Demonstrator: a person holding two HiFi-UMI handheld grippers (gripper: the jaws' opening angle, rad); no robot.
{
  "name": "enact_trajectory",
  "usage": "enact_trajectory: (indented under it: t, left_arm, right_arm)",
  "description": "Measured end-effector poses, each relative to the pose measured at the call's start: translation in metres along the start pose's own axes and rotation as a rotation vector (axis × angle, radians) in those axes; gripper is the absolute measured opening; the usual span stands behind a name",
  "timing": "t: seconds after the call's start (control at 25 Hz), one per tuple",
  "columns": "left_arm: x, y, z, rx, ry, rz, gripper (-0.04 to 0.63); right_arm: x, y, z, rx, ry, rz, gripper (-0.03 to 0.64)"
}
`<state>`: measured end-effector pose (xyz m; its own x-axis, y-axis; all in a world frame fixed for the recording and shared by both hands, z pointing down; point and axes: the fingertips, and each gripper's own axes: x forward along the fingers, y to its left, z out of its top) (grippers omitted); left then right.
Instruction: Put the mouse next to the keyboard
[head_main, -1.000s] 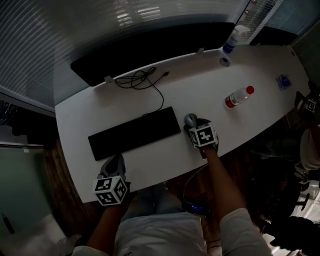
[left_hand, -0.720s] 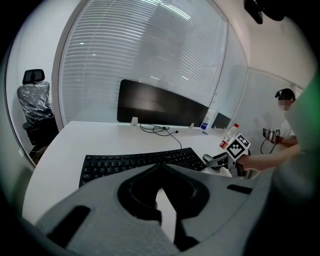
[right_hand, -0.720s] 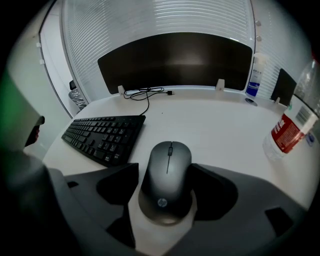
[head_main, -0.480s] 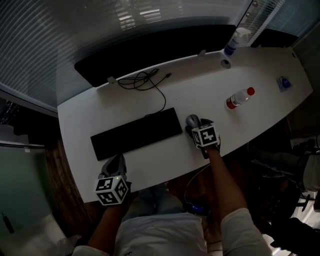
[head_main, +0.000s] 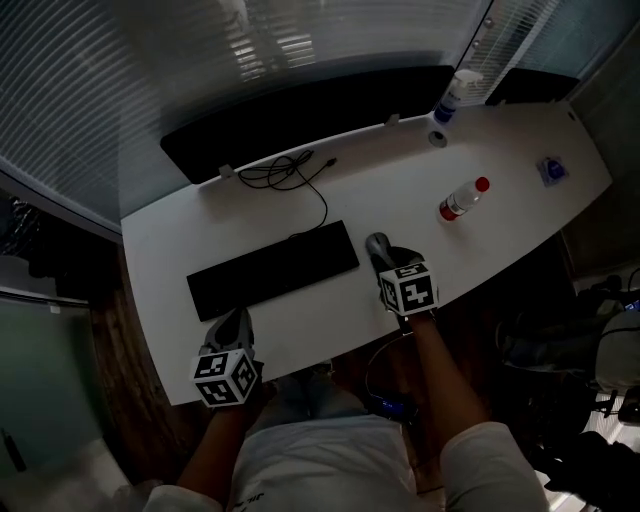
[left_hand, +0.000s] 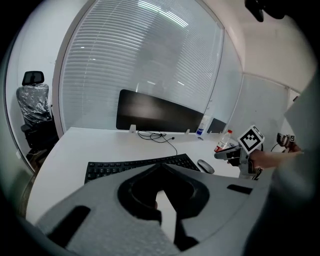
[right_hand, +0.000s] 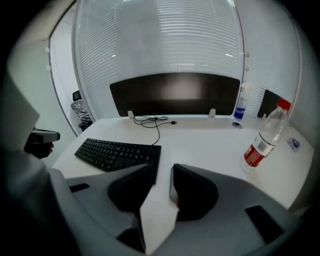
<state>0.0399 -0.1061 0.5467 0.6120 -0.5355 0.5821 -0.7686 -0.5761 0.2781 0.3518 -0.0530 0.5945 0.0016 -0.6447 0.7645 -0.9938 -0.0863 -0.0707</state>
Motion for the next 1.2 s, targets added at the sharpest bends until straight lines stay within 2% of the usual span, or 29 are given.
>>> enact_trajectory:
  t: [0.12, 0.2, 0.32, 0.44, 0.84, 1.2]
  left_arm:
    - [-0.010, -0.006, 0.006, 0.009, -0.016, -0.018, 0.005]
    - [-0.020, -0.010, 0.006, 0.022, -0.022, -0.028, 0.005]
    - [-0.035, -0.011, 0.006, 0.038, -0.028, -0.035, 0.005]
    - [-0.048, -0.006, 0.005, 0.031, -0.037, -0.028, 0.005]
    - [-0.082, 0.017, -0.009, -0.016, -0.060, 0.015, 0.005]
    - [-0.091, 0.025, -0.017, 0.016, -0.060, 0.032, 0.005]
  right_arm:
    - [-0.021, 0.033, 0.016, -0.020, -0.054, 0.027, 0.041]
    - [-0.031, 0.062, 0.021, -0.030, -0.073, 0.075, 0.006]
    - [-0.042, 0.110, 0.025, -0.029, -0.075, 0.166, 0.005]
    - [-0.051, 0.149, 0.030, -0.038, -0.093, 0.210, 0.005]
    - [-0.065, 0.220, -0.004, 0.001, -0.075, 0.277, 0.003]
    - [-0.065, 0.274, -0.017, -0.068, -0.080, 0.306, 0.003]
